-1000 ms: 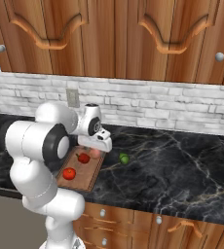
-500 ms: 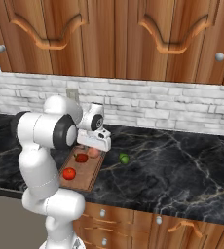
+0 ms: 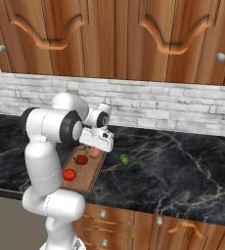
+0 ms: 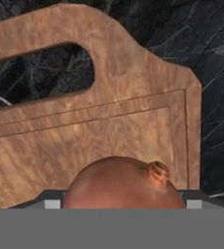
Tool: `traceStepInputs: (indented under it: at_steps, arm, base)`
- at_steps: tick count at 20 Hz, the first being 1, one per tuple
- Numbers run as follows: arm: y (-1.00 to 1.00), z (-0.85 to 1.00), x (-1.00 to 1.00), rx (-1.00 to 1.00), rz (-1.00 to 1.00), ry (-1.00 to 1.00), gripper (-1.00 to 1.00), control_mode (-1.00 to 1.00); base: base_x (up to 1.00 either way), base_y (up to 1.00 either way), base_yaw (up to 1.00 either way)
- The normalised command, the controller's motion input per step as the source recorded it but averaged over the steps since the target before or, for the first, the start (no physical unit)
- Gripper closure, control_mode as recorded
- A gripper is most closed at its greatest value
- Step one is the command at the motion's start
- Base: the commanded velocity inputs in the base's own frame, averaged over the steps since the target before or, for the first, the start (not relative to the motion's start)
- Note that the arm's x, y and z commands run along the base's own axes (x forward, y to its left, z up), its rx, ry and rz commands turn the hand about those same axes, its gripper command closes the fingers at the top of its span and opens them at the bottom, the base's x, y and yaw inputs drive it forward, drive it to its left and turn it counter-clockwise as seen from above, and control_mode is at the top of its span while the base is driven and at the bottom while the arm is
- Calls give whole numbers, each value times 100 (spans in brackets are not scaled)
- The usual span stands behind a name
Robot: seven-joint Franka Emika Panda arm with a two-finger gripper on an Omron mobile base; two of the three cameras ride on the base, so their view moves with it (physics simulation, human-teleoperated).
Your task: Place the avocado, onion, tomato, and bell pepper on the cutting board.
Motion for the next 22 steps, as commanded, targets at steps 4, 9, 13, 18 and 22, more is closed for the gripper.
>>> traceStepInputs:
  at_steps: [4, 9, 13, 18, 22]
  arm:
    - [28, -12, -64, 0, 0, -2, -100, -100]
    - [14, 0, -34, 0, 0, -3, -100, -100]
    - [0, 10, -4, 0, 0, -4, -100, -100]
    - [0, 65, -19, 0, 0, -19, -100, -100]
    - [0, 63, -39, -1, 0, -26, -100, -100]
  base:
    - [0, 0, 0]
    - [0, 0, 0]
    - [0, 0, 0]
    - [0, 0, 0]
    - [0, 0, 0]
